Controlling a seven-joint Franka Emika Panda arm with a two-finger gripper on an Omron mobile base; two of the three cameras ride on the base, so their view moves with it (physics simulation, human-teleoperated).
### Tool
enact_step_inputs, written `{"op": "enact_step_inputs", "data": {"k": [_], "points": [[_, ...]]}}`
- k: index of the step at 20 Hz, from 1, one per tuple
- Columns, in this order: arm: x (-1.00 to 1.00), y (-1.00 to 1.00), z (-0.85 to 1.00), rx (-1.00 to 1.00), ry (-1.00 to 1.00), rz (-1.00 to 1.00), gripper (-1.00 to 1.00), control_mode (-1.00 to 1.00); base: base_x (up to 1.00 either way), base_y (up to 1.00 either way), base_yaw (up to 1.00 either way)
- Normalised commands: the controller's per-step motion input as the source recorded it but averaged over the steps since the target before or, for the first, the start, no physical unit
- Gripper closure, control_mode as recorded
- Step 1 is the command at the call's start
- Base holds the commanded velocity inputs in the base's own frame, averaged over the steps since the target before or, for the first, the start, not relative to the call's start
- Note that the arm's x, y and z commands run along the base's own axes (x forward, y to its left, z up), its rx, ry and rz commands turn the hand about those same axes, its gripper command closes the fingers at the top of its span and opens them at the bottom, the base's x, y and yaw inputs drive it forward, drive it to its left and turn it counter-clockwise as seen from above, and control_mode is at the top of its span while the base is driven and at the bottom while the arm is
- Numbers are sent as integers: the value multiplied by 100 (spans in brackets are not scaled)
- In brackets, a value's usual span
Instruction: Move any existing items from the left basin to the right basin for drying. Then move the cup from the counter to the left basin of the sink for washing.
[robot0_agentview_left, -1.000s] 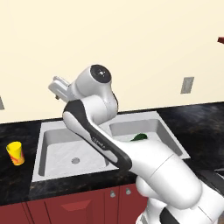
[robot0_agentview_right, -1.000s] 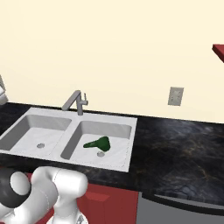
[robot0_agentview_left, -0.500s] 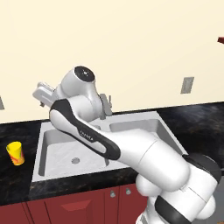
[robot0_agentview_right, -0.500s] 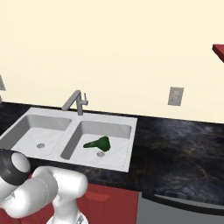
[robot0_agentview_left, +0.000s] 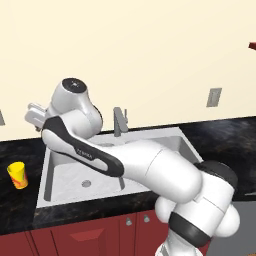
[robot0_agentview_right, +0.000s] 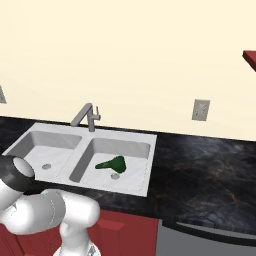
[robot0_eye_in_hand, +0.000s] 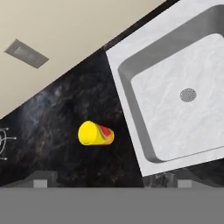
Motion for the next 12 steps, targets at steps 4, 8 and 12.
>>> {"op": "enact_step_inputs", "data": {"k": [4, 8, 12], "points": [[3, 26, -33, -4, 6, 1, -100, -100, 0, 0, 0], [2, 26, -40, -1, 3, 2, -100, -100, 0, 0, 0], [3, 20, -24, -1, 1, 1, -100, -100, 0, 0, 0]]}}
